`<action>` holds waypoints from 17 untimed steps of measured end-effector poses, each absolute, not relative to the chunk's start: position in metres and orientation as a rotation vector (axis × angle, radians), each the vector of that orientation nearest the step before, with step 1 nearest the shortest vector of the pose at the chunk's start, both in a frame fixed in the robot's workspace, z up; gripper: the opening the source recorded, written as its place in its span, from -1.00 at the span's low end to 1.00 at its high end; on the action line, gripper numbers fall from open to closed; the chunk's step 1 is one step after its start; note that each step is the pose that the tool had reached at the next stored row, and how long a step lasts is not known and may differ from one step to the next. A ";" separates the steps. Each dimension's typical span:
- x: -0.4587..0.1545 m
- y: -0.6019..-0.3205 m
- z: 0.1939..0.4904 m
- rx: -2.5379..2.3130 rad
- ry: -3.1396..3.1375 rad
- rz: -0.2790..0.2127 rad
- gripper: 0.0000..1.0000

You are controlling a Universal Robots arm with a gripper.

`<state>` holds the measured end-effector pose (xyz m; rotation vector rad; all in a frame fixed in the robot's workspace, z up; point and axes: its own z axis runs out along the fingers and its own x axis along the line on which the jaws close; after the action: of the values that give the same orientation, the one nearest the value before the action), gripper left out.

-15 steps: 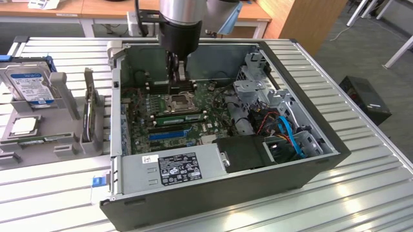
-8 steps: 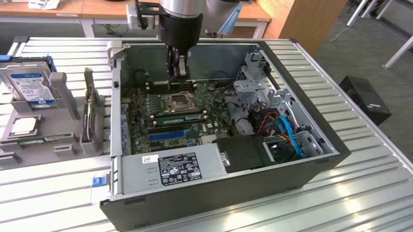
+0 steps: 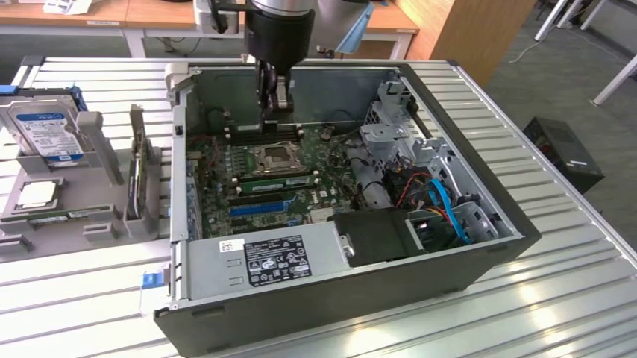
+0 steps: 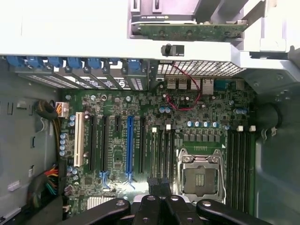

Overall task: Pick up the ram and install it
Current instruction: 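Press down the ram until it locks into place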

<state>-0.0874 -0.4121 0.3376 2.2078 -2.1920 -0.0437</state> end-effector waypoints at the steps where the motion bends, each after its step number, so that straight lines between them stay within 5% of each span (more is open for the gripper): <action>1: -0.087 -0.412 0.339 2.208 -2.192 -0.044 -0.80; 17: -0.077 -0.412 0.340 2.208 -2.192 -0.044 -0.80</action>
<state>-0.0765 -0.4121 0.3401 2.2078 -2.1920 -0.0436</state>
